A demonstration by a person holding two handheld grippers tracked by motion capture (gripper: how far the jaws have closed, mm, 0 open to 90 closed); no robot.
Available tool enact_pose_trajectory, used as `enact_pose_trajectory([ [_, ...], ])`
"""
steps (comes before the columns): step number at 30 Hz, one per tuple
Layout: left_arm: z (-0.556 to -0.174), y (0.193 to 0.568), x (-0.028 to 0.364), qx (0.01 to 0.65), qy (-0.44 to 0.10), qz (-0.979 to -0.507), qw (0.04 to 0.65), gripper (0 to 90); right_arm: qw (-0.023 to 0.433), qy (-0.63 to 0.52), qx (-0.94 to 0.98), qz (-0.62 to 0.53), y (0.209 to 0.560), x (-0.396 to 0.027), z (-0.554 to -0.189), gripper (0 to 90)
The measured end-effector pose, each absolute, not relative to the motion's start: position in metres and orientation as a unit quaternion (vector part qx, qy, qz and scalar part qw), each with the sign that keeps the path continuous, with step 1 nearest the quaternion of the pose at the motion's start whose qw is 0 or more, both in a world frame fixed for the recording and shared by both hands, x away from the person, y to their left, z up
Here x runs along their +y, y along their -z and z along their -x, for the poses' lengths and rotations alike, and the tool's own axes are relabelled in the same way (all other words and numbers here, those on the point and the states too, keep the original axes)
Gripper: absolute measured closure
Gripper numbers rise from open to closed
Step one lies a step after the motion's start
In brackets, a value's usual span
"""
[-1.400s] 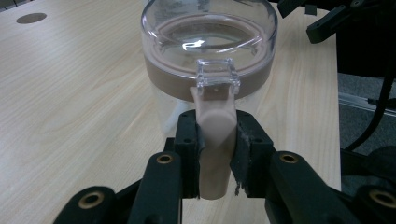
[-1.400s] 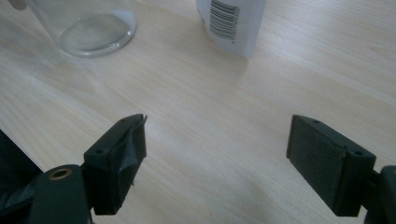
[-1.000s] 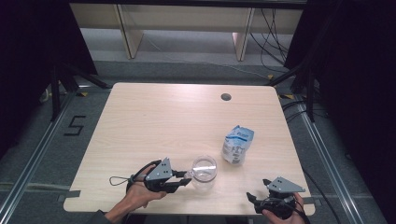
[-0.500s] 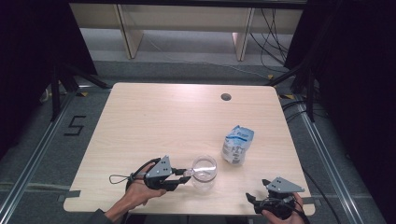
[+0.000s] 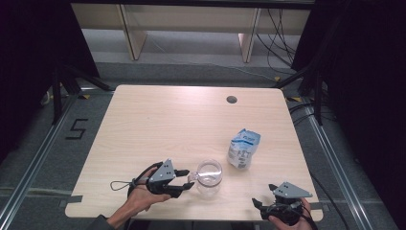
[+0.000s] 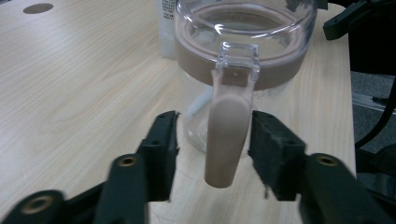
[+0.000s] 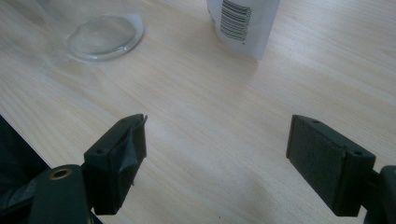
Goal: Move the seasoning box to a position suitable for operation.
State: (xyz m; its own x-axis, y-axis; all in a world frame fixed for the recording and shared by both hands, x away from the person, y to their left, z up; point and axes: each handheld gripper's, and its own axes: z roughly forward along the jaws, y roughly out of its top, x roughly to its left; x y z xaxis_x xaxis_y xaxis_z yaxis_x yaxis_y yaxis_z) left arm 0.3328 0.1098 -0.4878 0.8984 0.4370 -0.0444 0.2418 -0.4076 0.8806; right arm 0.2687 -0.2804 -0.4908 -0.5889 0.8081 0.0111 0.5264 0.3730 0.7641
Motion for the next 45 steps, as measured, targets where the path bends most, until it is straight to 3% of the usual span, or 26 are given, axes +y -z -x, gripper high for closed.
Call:
enact_pose_trajectory([
  [3,-0.329,0.484,0.112,0.207,-0.102,-0.826,0.515,39.4,0.175,-0.382,0.802,-0.425,0.49,-0.278,-0.265,22.3],
  [9,-0.32,0.477,0.118,0.231,-0.093,-0.799,0.547,43.4,0.177,-0.396,0.802,-0.411,0.487,-0.277,-0.263,30.9],
  [14,-0.315,0.467,0.123,0.245,-0.093,-0.78,0.569,54.4,0.203,-0.413,0.805,-0.373,0.484,-0.276,-0.264,39.1],
  [21,-0.312,0.46,0.123,0.26,-0.105,-0.77,0.573,75.0,0.196,-0.422,0.81,-0.357,0.484,-0.266,-0.265,44.9],
  [27,-0.309,0.457,0.114,0.256,-0.114,-0.773,0.569,84.8,0.194,-0.442,0.801,-0.354,0.482,-0.262,-0.267,49.7],
  [39,-0.313,0.455,0.104,0.269,-0.118,-0.771,0.566,87.2,0.181,-0.457,0.803,-0.336,0.477,-0.245,-0.271,65.9],
  [45,-0.313,0.454,0.102,0.265,-0.116,-0.771,0.567,87.0,0.207,-0.462,0.806,-0.306,0.475,-0.238,-0.279,70.8],
])
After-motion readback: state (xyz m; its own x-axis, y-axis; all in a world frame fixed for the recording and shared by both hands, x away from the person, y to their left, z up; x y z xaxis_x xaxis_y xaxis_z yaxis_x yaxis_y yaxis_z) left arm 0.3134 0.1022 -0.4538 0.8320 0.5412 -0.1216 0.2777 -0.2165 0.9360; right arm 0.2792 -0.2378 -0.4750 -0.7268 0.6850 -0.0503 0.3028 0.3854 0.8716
